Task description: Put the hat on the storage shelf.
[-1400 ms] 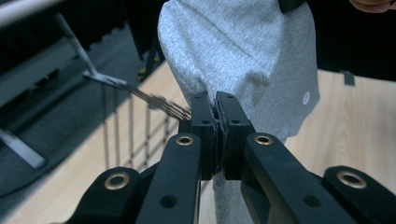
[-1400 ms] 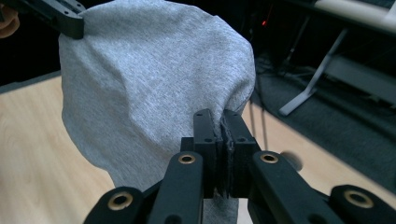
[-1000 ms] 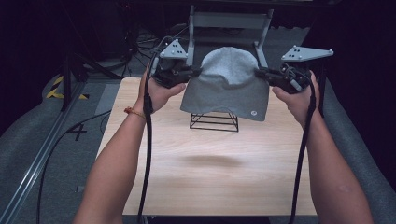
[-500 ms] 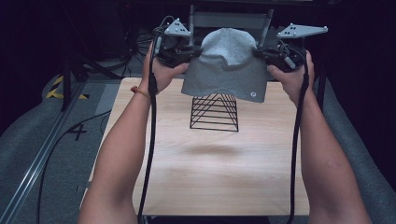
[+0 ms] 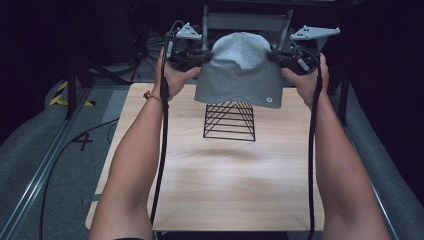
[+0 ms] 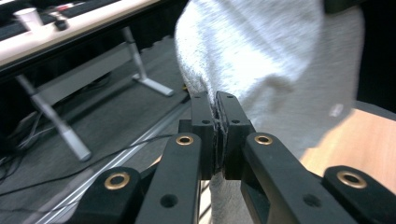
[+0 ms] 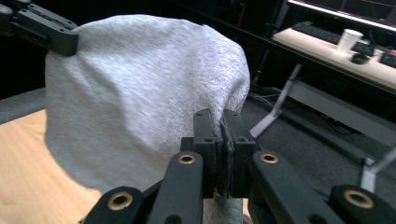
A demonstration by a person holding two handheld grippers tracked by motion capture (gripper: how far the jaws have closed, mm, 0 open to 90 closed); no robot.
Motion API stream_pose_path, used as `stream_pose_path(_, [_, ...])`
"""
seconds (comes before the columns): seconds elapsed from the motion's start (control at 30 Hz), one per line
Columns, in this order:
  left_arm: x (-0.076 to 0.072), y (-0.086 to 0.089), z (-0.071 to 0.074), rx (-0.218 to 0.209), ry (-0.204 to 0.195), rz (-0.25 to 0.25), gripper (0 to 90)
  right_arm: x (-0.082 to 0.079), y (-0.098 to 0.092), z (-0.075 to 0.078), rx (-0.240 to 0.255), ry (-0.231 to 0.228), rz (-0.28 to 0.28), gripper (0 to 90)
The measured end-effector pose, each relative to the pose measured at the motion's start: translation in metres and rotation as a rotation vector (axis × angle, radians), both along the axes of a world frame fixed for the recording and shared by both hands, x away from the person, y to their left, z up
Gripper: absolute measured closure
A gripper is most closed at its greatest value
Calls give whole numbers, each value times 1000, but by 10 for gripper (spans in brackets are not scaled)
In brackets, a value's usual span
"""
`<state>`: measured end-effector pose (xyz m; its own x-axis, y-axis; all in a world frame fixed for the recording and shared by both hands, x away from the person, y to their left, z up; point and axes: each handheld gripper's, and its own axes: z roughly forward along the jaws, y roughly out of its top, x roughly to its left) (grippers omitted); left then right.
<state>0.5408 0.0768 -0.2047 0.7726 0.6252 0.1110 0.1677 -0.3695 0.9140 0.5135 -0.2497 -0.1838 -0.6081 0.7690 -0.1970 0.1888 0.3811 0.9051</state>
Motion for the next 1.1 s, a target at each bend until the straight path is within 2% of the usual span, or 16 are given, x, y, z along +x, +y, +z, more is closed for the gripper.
stream_pose_path(0.03, [2,0,0,-13,0,8,871,2,0,0,5,3,-6,861])
stream_pose_path(0.23, [7,-2,3,-30,-12,14,871,5,2,5,7,-16,-11,860])
stream_pose_path(0.33, [9,-3,2,-20,-5,11,870,7,2,6,13,-17,-17,860])
stream_pose_path(0.57, [12,-5,-15,-33,30,-19,870,12,2,-5,5,15,-5,861])
stream_pose_path(0.8, [5,2,-24,-58,44,-33,871,4,-1,-17,-2,31,17,860])
stream_pose_path(0.97, [-3,6,-21,-62,23,-44,870,-4,-1,-19,12,26,39,860])
stream_pose_path(1.1, [-12,10,-14,-85,1,-64,870,-11,-1,-15,14,8,50,860])
